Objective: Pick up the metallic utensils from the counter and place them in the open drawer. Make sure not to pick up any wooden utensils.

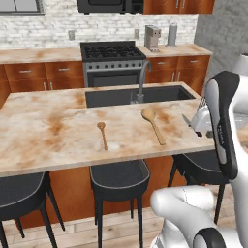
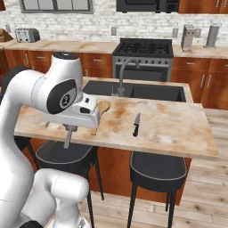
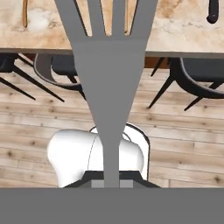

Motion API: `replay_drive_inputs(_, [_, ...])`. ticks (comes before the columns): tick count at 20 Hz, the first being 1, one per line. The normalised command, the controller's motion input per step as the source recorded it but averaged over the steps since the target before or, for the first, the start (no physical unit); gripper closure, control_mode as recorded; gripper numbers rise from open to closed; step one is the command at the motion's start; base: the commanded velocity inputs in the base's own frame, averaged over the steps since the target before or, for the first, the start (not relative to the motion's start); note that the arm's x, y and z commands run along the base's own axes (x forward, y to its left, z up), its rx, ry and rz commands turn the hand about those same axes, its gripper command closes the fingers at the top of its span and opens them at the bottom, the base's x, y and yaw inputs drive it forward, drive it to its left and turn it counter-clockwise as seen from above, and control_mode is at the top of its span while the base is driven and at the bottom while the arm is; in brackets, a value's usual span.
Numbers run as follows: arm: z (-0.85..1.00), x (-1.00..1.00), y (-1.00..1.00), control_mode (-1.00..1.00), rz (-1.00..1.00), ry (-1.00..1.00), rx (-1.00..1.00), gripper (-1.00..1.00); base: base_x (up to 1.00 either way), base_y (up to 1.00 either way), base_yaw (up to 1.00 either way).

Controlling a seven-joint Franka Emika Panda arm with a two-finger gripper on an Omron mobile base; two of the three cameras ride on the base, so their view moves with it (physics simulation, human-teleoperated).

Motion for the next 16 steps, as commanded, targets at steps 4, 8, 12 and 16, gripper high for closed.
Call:
replay_drive_inputs(4, [0.00,0.00,0.00,-1.00,0.00,0.00,0.00,1.00,0.00,0.00,0.00])
replay_drive_inputs(8, [0.00,-0.12,0.00,1.00,0.00,0.00,0.00,1.00,-0.18,0.07,0.02])
replay_drive_inputs(12, [0.00,0.00,0.00,1.00,0.00,0.00,0.00,1.00,-0.94,0.93,0.30])
replay_drive_inputs(16, [0.00,0.00,0.00,1.00,0.00,0.00,0.00,1.00,-0.69,1.00,0.46])
